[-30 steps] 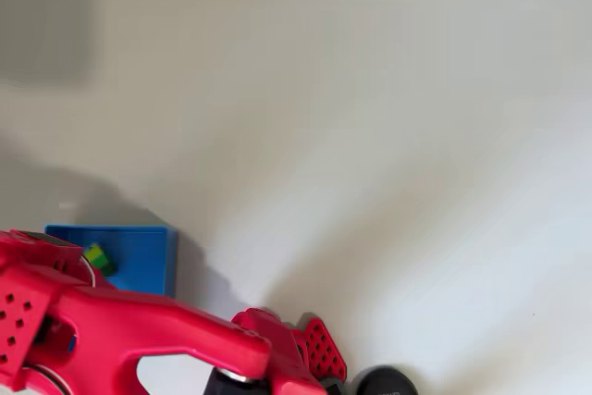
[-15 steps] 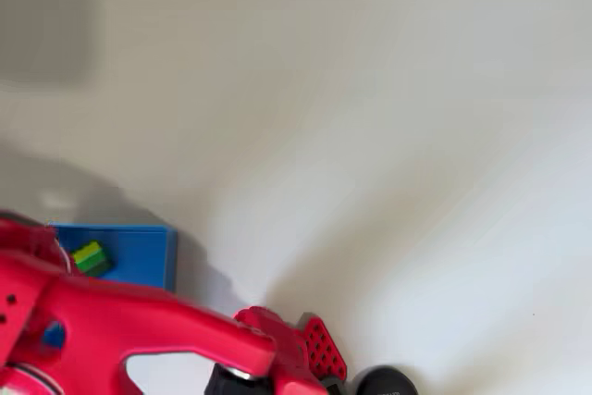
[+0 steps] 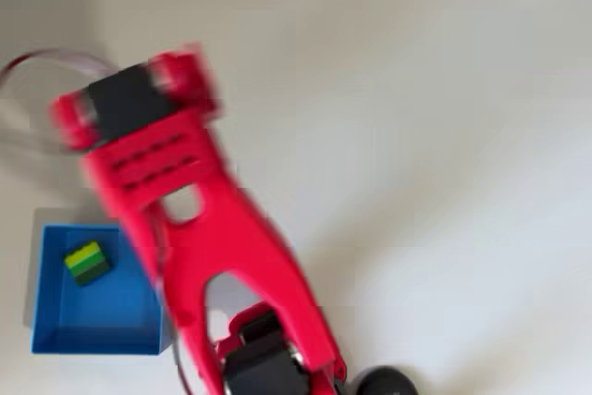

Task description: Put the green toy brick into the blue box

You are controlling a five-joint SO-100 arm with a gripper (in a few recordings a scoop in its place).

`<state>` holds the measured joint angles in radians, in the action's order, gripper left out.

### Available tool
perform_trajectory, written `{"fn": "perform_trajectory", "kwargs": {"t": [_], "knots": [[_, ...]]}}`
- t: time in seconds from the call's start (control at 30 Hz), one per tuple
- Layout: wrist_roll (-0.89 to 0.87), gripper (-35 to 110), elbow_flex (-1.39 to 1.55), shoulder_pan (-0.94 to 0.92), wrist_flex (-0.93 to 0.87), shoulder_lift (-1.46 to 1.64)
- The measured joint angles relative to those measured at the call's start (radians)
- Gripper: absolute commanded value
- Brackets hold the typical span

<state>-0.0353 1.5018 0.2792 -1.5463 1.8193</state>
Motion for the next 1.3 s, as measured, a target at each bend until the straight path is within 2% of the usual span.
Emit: {"fn": "perform_trajectory", "kwargs": {"t": [0.13, 0.3, 0.57, 0.93, 1.3], "knots": [[0.028, 0, 0.017, -0.158, 0.000, 0.000], [0.032, 0, 0.074, -0.252, 0.012, 0.021], [0.103, 0, 0.408, -0.256, 0.198, 0.325], [0.167, 0, 1.049, -0.255, 0.393, 0.888], [0.206, 0, 1.411, -0.272, 0.446, 1.230]]}}
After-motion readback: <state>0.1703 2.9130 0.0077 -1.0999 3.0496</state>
